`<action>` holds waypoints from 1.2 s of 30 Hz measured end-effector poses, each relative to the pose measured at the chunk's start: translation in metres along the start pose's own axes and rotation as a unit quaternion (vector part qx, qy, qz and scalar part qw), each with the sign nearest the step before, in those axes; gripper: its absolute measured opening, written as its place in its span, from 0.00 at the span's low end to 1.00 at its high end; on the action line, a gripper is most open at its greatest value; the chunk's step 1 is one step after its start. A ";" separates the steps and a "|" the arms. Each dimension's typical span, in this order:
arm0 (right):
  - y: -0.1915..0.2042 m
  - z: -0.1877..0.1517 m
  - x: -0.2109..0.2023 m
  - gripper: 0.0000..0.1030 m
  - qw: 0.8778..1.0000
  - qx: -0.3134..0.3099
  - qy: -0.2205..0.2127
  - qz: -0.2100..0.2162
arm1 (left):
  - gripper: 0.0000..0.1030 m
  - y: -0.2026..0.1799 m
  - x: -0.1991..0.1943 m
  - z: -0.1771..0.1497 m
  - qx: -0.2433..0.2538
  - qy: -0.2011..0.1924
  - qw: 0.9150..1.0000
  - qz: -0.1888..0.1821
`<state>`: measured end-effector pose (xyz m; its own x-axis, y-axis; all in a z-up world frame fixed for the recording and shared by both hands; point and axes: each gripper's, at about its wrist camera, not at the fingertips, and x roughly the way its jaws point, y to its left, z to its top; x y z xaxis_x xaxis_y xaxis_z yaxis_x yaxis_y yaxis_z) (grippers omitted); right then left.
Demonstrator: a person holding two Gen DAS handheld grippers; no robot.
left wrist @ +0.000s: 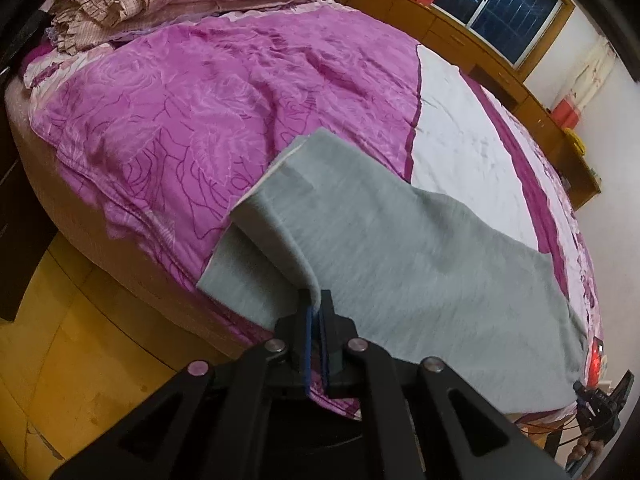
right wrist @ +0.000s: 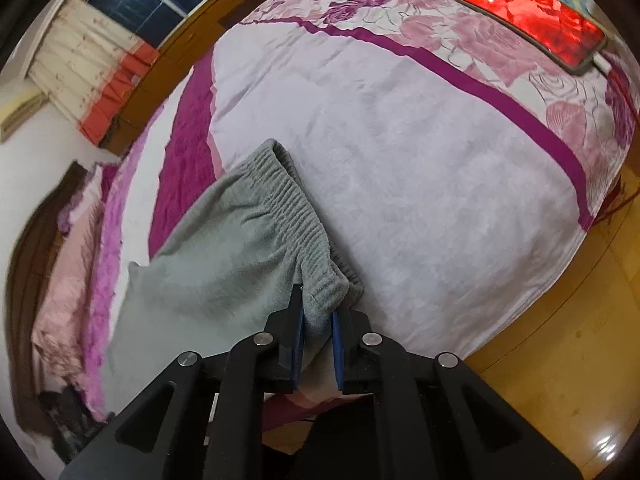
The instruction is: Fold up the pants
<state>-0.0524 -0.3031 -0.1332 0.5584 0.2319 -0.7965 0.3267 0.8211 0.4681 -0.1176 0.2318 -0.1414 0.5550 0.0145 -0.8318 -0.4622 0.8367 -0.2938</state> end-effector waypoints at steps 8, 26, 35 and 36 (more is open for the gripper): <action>0.015 -0.001 -0.016 0.17 0.997 -0.056 -0.005 -0.062 | 0.06 0.014 -0.021 0.003 0.001 -0.018 1.000 0.005; 0.072 -0.003 -0.062 0.28 0.990 -0.109 -0.042 -0.080 | 0.20 0.003 -0.025 0.059 0.096 -0.035 0.994 0.032; 0.086 -0.016 -0.007 0.30 0.990 -0.122 -0.002 -0.076 | 0.25 -0.019 0.030 0.096 0.150 0.000 0.988 0.021; 0.086 -0.017 -0.001 0.30 0.989 -0.123 0.001 -0.077 | 0.25 -0.020 0.035 0.098 0.151 0.007 0.988 0.027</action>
<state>-0.0382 -0.2239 -0.0988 0.5151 0.0956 -0.8518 0.2119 0.9487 0.2346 -0.0214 0.2689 -0.1180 0.5249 0.0573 -0.8492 -0.2625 0.9600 -0.0975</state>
